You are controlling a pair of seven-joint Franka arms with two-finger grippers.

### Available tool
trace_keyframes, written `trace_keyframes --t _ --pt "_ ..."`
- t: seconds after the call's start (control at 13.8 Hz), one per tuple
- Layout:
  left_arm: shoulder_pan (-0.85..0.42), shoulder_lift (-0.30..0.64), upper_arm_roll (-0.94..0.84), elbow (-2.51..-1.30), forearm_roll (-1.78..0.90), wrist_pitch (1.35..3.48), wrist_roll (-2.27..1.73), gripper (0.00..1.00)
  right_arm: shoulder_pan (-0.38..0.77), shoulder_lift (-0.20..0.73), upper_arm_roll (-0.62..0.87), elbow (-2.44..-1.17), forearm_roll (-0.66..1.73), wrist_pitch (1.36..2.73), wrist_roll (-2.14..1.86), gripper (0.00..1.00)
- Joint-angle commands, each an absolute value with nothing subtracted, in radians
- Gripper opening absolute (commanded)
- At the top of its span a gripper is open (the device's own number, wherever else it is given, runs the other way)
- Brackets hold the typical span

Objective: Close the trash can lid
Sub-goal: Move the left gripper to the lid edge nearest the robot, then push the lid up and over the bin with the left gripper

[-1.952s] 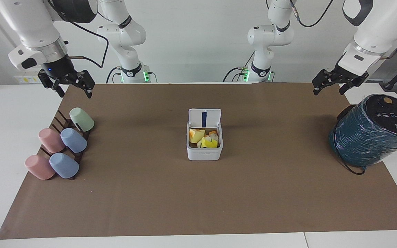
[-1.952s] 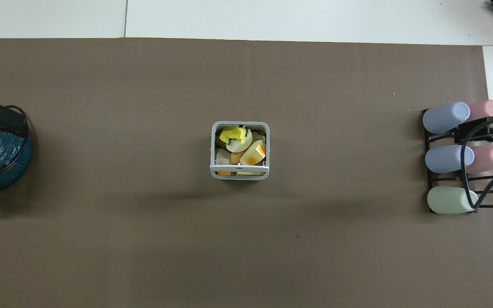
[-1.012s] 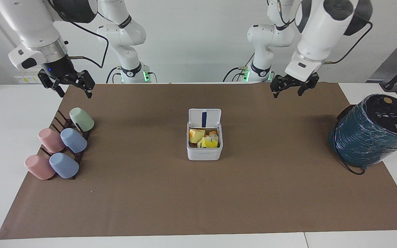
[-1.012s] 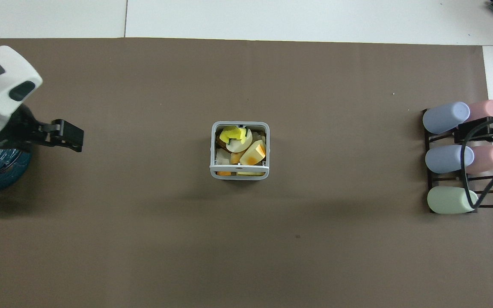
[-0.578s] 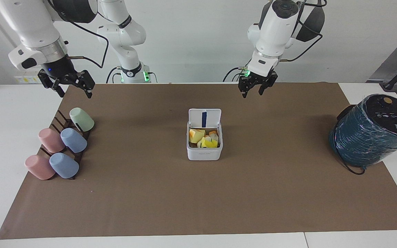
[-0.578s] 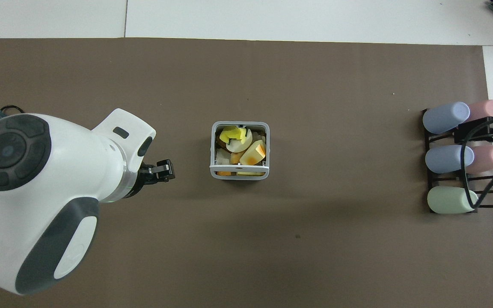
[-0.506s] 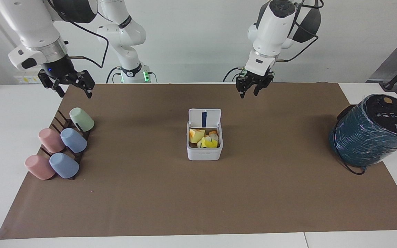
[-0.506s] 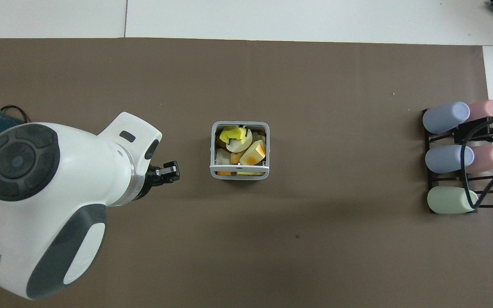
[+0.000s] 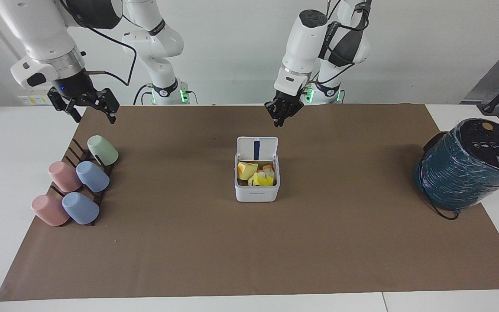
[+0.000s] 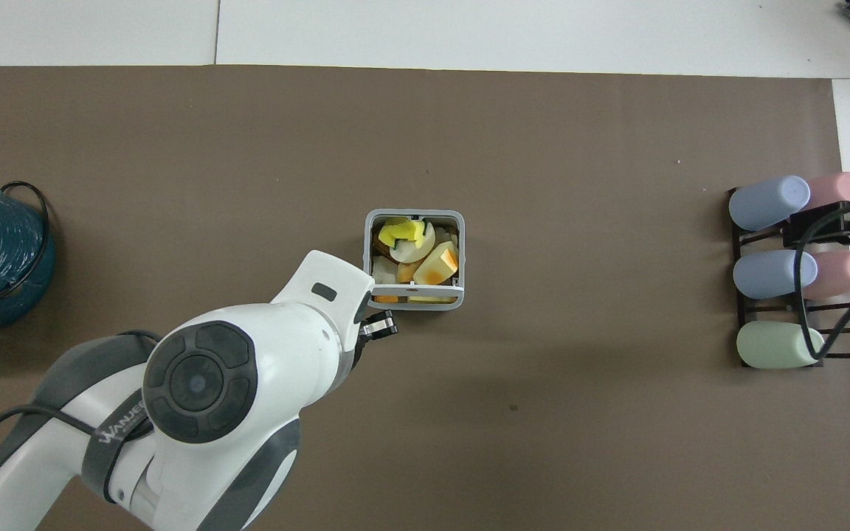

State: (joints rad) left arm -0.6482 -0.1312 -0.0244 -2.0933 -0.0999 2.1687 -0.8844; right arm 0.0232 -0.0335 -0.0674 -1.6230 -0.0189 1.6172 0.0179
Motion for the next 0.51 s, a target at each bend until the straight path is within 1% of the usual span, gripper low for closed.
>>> trace_keyframes --t 0.0,0.43 --pt "-0.695 -0.078 -0.008 -2.109 -0.11 2.311 -0.966 0.15 0.021 -0.061 -0.064 -1.658 -0.028 1.643 -0.006 1.0" --pt "-0.683 0.023 -0.008 -2.085 -0.11 2.544 -1.019 0.15 0.021 -0.061 -0.064 -1.658 -0.028 1.643 -0.005 1.0"
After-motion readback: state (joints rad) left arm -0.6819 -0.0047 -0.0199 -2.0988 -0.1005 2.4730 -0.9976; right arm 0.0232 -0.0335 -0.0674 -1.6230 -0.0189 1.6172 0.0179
